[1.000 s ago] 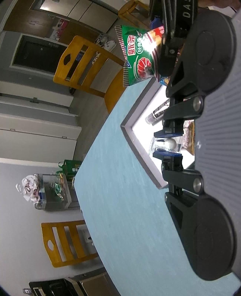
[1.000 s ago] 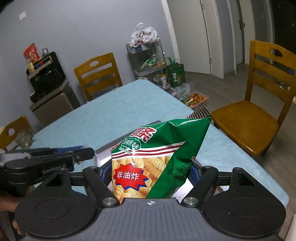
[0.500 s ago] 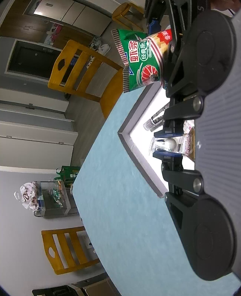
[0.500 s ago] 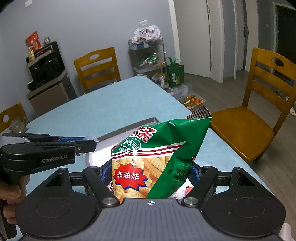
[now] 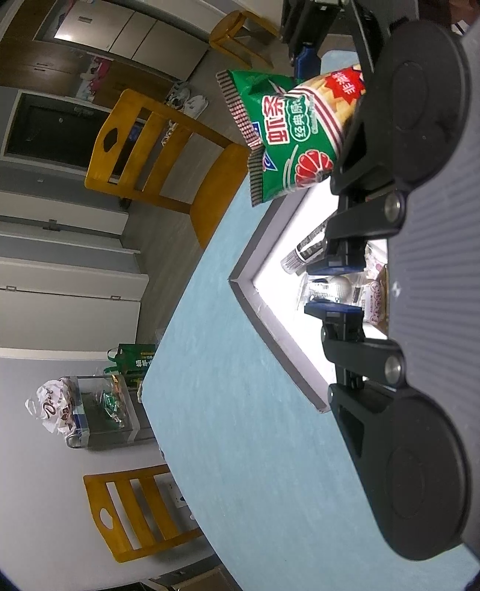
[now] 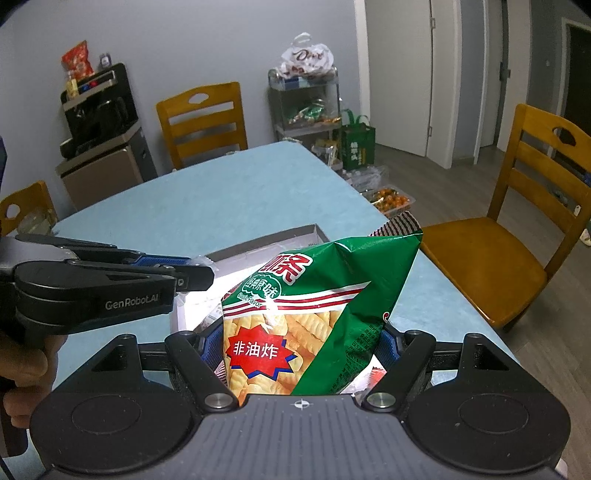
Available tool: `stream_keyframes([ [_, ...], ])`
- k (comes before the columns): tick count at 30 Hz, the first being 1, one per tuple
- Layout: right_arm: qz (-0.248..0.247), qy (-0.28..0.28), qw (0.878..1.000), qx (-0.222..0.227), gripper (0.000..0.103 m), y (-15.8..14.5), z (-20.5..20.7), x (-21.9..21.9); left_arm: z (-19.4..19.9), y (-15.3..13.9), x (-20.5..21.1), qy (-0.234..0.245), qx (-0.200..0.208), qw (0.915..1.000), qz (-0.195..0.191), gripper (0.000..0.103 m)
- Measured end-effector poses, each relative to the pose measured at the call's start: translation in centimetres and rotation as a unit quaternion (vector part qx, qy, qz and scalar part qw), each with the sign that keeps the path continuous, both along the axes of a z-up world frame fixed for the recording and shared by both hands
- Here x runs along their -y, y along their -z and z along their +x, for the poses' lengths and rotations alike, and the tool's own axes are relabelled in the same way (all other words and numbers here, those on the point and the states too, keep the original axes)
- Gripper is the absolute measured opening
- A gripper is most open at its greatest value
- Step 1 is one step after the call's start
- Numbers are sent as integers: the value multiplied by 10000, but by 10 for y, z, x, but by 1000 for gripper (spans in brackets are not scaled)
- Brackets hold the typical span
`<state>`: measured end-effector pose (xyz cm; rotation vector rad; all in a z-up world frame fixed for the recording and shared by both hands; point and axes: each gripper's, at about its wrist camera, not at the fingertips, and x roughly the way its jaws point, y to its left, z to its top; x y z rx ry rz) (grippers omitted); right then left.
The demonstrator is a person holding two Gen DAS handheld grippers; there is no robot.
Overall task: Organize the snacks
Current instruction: 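Carry the green chip bag and clear candy with both tools over the tray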
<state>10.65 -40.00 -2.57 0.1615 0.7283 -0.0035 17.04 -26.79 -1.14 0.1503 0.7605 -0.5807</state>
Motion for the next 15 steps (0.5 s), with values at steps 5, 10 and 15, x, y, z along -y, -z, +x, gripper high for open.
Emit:
stream_keyframes([
  [5,-30,-78,9999,-97,76,4,2,-1,3,5,4,57,-52,9999,64,11],
  [10,-35,-166,9996,-222,76,10,4,-1,8,10,11,124,-117,9998,98,11],
  [15,-77,-242,9990,-368,76,15,9,-3,16,18,17,198,-202,9995,172,11],
])
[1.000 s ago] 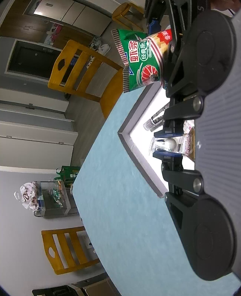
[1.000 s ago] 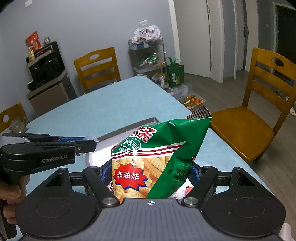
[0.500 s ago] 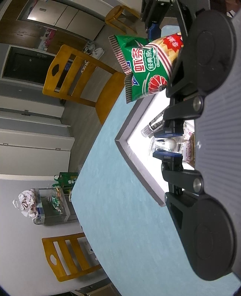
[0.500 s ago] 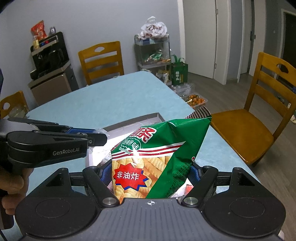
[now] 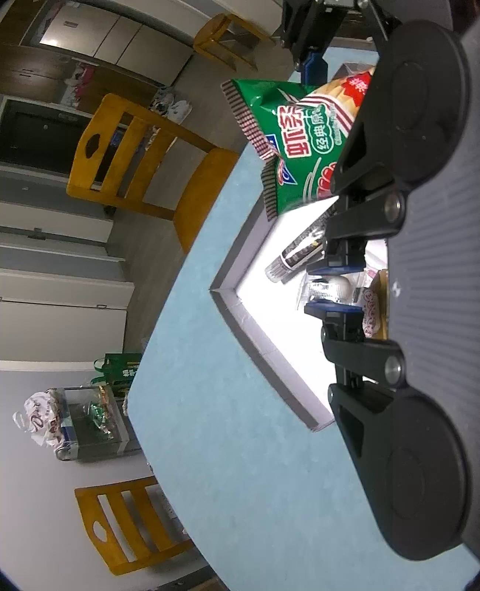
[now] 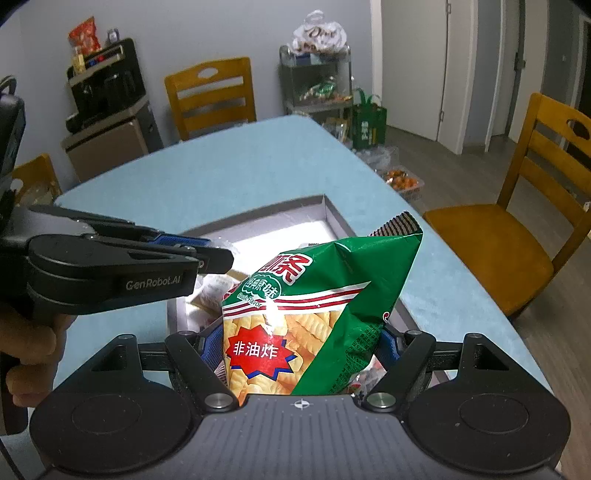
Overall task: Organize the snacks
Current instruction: 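Carry the green chip bag and clear candy with both tools over the tray, then lower the chip bag and candy into the tray and open both tools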
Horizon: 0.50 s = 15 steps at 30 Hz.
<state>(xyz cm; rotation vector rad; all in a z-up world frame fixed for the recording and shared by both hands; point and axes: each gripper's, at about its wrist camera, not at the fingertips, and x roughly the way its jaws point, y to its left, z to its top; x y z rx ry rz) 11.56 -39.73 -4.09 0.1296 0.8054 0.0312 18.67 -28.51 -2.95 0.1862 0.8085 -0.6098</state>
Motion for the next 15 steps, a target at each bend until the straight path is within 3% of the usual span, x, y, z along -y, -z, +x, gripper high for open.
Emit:
stream_keyframes([
  [15,-171,-170,9995,-212,77,14,19,-4,13,29,15,115,-153,9995,252,11],
])
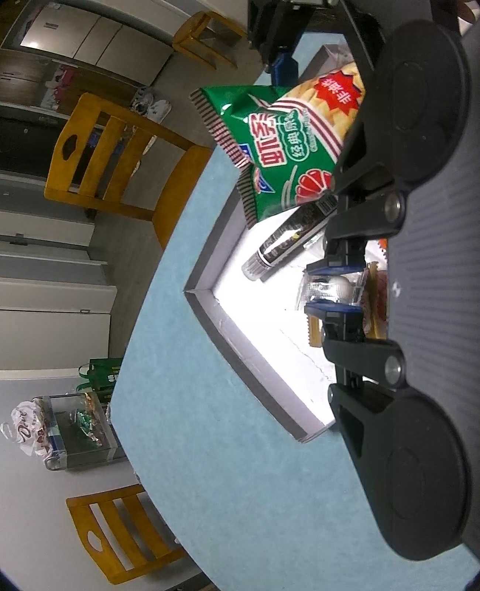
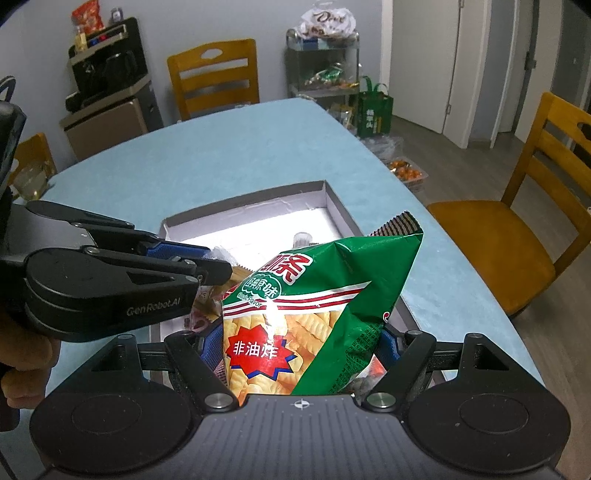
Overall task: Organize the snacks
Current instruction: 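Lower the chip bag and candy into the tray and open both tools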
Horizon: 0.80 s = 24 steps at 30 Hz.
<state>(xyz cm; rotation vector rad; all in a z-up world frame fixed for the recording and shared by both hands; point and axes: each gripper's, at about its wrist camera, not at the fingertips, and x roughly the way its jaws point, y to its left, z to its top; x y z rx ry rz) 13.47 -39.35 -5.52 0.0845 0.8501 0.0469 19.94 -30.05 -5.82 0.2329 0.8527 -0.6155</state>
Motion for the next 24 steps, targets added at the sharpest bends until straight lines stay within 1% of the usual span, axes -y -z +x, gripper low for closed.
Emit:
stream_keyframes([
  [12,-298,-255,9992,27,78,1,5,-9,6,13,6,-1,-61,10000,46,11],
  [18,-579,-446,9972,135,78,-1,6,-15,6,14,7,22,-55,10000,62,11],
  [24,-668,-547,9962,128,80,0,9,-18,6,13,5,4,-47,10000,78,11],
])
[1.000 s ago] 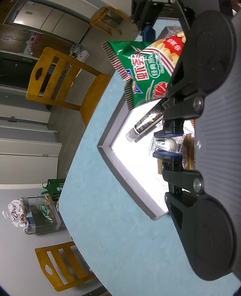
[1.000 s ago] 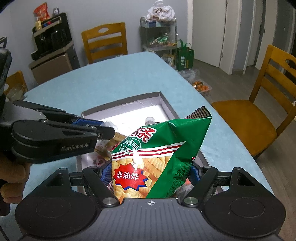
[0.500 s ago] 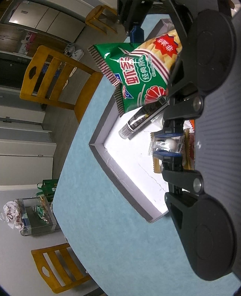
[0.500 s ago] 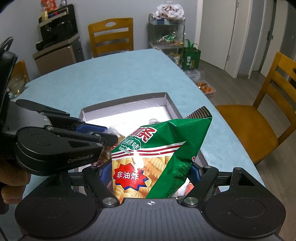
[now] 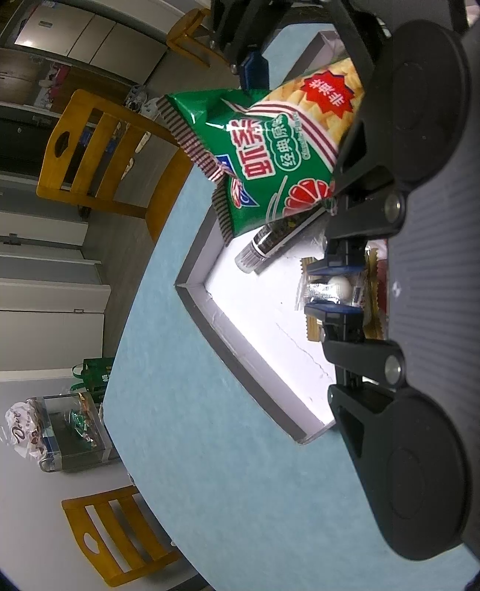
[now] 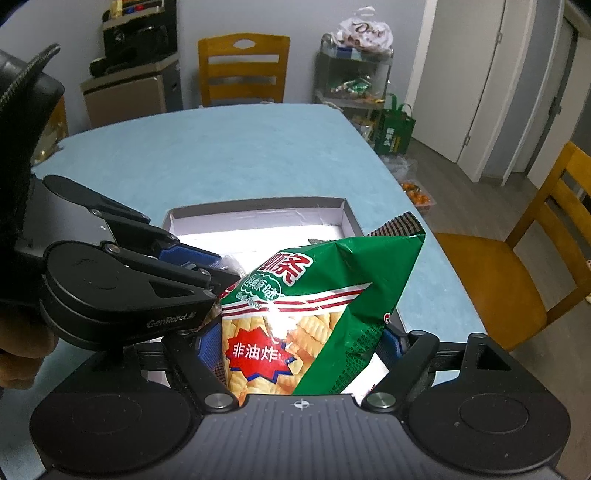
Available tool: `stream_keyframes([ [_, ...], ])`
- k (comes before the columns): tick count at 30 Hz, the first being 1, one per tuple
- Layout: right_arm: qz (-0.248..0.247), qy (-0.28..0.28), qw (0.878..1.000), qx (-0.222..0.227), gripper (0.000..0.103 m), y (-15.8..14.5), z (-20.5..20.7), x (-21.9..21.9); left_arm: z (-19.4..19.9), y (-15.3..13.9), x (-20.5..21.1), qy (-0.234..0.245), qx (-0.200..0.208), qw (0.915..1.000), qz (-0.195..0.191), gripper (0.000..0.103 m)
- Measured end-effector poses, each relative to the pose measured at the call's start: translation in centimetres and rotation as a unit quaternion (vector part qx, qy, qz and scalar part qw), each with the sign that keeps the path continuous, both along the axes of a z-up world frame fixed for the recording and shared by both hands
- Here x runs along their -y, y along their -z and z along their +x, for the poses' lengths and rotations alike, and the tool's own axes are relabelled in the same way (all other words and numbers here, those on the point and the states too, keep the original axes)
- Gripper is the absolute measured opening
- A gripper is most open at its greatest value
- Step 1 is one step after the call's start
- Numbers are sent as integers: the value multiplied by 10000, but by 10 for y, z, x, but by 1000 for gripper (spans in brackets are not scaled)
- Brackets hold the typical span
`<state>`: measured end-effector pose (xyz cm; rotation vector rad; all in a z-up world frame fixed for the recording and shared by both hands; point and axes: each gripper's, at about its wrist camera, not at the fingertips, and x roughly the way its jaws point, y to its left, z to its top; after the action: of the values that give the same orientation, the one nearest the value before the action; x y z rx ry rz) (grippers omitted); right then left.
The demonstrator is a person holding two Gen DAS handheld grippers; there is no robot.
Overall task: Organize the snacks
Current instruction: 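Lower the chip bag and candy into the tray and open both tools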
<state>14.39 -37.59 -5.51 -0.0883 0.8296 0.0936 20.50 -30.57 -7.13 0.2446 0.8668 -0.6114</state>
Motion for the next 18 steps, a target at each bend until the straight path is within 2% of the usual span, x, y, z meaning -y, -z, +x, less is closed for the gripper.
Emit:
stream_keyframes([
  [6,-37,-73,10000,38,80,-1,1,0,-1,-1,-1,-17,3,10000,-12,11],
  [11,-144,-73,9999,39,86,-2,0,-2,-3,-2,-1,-27,44,10000,-3,13],
  [14,-222,-61,9997,48,90,-3,1,-3,-5,-5,0,1,87,10000,-13,19],
  [18,-296,-44,9995,41,91,-3,0,-4,-6,-9,-3,-48,187,9998,-36,35],
])
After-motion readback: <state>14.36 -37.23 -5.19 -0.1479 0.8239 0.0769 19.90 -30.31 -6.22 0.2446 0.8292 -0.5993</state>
